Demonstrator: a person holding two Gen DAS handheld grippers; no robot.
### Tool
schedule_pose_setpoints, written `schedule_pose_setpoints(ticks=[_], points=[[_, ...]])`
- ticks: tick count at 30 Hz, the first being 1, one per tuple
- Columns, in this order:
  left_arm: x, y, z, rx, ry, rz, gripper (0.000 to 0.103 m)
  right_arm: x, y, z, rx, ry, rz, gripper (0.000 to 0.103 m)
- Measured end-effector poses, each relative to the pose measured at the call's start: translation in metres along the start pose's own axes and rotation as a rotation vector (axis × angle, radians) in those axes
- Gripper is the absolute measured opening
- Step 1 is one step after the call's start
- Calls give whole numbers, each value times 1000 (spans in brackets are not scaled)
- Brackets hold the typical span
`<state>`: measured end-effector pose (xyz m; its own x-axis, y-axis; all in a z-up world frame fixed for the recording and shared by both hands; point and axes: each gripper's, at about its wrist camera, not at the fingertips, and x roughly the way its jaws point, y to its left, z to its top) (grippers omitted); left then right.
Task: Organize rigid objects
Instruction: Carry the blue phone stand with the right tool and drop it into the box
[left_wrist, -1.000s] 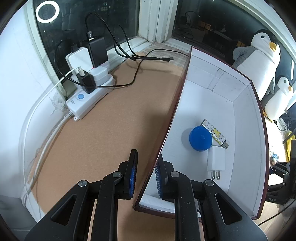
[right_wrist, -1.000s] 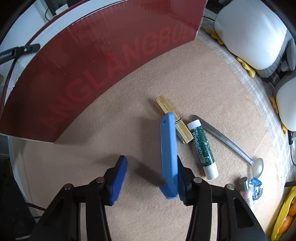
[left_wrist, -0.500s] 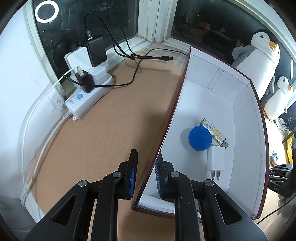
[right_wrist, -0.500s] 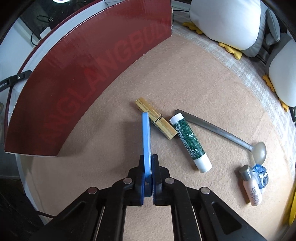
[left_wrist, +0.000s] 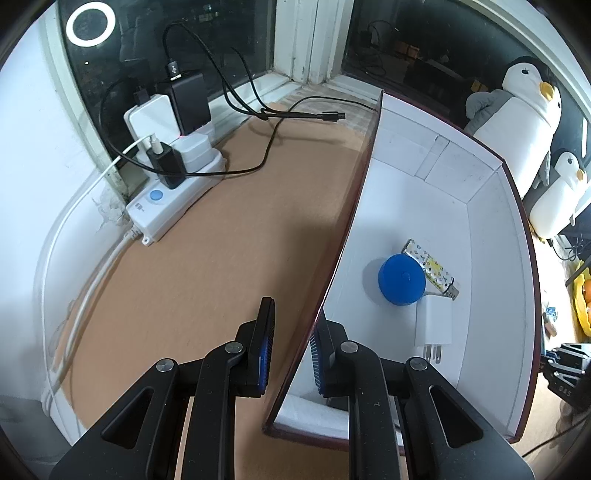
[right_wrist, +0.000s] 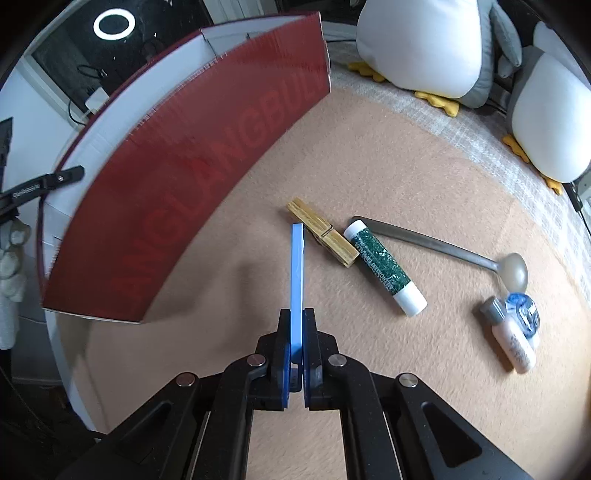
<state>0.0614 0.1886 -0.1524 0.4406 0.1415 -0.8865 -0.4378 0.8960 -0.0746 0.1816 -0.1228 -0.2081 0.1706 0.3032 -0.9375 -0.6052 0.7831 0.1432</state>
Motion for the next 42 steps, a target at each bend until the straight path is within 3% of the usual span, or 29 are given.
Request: schedule_pose_setpoints(ticks=[7,8,19,29,42], points=[[6,-3,10,12,3,-15,18,-33,15,2,22,-56,-9,4],[7,-4,12,14,3,-15,19,-43,33,8,18,-68,-11,4],[18,-11,28,76,6,-15,19,-74,82,70,-43,-175,-4,4],[18,-15,28,88,0,-16,12,-59,109,130,-98,-149,-28,4],[20,-16,28,84,-9,-17,9,-14,121,176,-121,-76,-77,4]])
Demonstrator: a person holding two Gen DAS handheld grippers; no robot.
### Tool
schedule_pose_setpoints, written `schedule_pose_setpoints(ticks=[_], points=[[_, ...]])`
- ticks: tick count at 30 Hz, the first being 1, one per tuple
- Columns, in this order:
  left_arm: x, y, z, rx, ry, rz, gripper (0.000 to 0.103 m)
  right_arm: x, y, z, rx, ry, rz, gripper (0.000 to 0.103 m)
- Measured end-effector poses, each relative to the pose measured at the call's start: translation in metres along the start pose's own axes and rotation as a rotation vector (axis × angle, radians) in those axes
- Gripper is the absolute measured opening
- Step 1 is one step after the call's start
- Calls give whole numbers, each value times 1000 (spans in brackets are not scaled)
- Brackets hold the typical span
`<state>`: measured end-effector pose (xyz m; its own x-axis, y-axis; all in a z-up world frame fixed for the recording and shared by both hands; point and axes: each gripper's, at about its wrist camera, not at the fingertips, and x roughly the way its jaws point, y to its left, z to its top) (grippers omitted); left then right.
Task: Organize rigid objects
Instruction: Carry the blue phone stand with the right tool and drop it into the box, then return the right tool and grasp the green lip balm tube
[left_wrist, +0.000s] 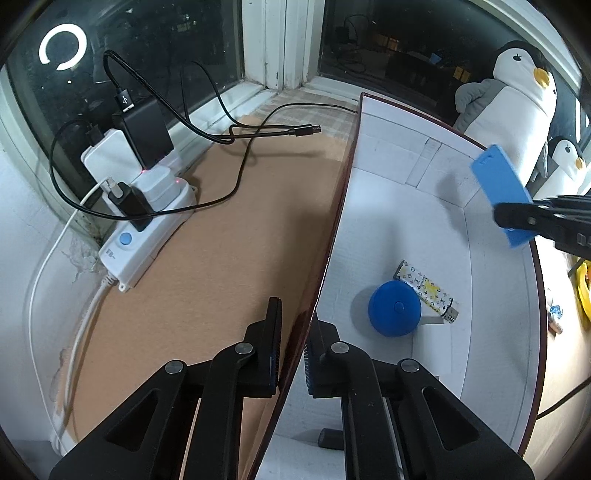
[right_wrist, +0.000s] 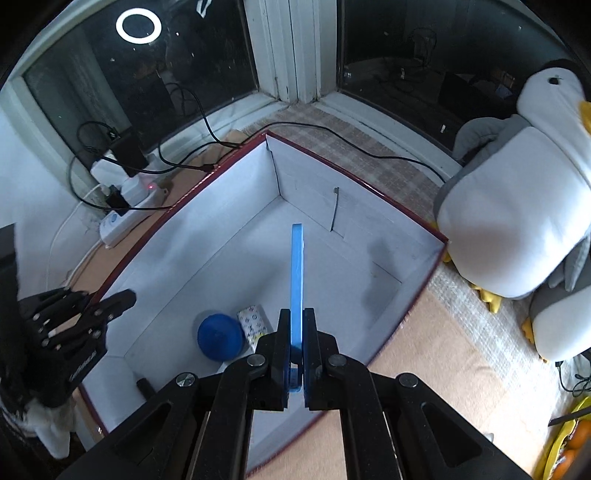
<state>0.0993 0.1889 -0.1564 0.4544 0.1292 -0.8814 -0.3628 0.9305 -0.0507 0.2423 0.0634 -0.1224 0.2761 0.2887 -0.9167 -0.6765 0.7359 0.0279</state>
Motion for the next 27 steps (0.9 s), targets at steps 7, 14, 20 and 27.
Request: schedule_pose_setpoints(ticks=[7,14,20,27], points=[[1,0,0,-2,0,0,9,19,2,7,11,21,-6,4],[0,0,1,0,1,2,9,16,1,7,32,-24,0,45],[-1,0,1,5,3,7,9,-1,-4,-1,56,-75,4,51],[-7,2,-7,-13,4,7,9,-37,-35,-32,140,-152,24,51]])
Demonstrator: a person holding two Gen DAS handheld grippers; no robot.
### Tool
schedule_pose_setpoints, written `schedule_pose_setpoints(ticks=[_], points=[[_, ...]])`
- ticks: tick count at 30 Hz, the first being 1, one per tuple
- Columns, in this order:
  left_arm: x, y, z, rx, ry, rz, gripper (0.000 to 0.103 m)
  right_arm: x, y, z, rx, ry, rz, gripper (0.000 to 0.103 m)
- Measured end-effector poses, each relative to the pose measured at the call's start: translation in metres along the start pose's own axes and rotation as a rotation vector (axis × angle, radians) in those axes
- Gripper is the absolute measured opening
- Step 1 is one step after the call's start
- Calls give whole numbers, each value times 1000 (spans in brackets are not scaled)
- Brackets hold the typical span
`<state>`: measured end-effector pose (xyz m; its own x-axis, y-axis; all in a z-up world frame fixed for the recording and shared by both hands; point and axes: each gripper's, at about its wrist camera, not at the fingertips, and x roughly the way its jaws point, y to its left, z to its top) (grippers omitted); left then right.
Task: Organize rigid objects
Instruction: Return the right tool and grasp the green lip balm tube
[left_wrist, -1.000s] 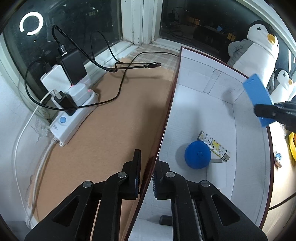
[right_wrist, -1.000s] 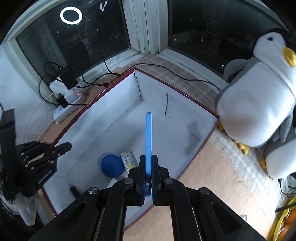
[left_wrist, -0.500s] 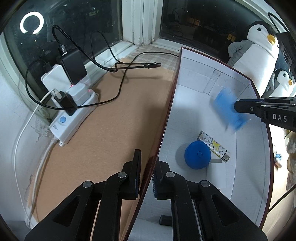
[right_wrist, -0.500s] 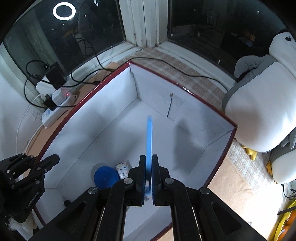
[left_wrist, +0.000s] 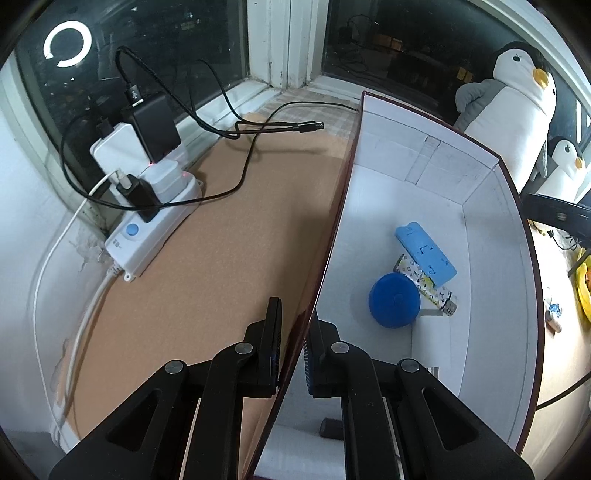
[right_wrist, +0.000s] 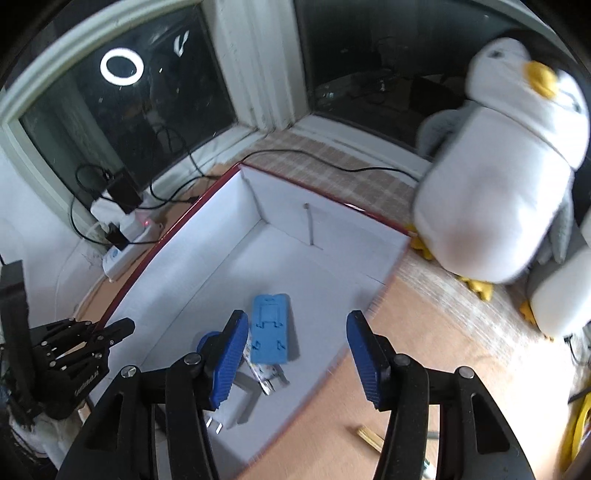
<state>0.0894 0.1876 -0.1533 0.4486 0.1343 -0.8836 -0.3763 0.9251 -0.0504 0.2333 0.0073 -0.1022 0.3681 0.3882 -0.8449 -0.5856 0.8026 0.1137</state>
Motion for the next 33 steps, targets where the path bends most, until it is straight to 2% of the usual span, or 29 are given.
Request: schedule_pose_setpoints(ticks=[9,12,17,21,26,33], points=[[-10,4,-12,-8,-8,-3,9,-48,-55,-51,71,-58,-24,52],[-13,5,-16,-10,-15,-7,9,-58,-74,-71,94,-58,-38,53],[-16,5,-20,-10,-10,4,11,-68,-98,-103,117,-43,-111,53],[-20,3,-24,-8,-10,9,16,-71,-117,-128,164,-30,-141,53],[-22,2,-28,-11,-2,22,18,-69,-125,-145,175,-7,-139,53],[-25,2,-32,-15,4,40,21,-47,-115,-150,109,59,-112,52]])
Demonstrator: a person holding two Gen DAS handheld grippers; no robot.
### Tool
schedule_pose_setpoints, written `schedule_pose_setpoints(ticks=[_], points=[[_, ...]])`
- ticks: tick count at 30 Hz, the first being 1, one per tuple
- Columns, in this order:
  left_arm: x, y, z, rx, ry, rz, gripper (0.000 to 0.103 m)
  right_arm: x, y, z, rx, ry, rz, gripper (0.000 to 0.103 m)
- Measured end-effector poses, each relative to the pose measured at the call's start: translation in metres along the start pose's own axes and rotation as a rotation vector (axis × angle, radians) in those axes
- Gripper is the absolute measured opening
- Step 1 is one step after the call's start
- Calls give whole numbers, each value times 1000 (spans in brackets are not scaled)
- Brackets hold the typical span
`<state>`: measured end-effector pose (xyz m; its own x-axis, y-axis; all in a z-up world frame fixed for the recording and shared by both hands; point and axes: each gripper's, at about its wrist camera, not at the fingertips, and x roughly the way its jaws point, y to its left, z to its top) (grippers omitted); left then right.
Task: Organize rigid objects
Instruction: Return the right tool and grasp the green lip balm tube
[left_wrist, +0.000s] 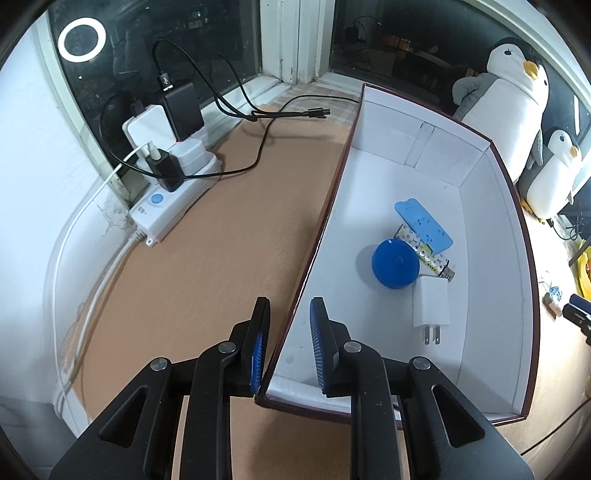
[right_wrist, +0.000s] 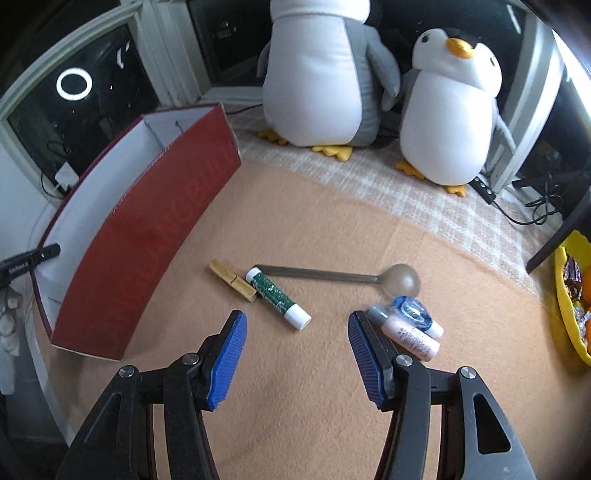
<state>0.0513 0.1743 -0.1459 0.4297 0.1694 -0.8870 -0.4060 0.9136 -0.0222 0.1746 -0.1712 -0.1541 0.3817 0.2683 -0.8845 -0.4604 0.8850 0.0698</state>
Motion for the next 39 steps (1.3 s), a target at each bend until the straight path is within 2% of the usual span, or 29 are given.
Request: schedule_pose_setpoints(ticks=[9,16,21,29,32,35,39], points=[[-4,1,-3,-8,11,7,24,35,7,2,-85,87,-2,29],[-3,2,-3,-21,18,0,25,53,12,9,-128,128,-10,26],[-4,-1,-3,-22,23,-13,32,64,17,16,-170,151,-21,25],[-3,-2,-3,-23,24,-13,32,83,27,26,-224,190,-34,26],[-1,-3,-2,-21,26,-10,32,89,31,29,-230,196,-32,23],[-1,-2,-2,-23,25,-13,32,90,32,30,-210,199,-9,14],[0,-1,-1,-25,22,-19,32,88,28,25,-177,191,-1,14]])
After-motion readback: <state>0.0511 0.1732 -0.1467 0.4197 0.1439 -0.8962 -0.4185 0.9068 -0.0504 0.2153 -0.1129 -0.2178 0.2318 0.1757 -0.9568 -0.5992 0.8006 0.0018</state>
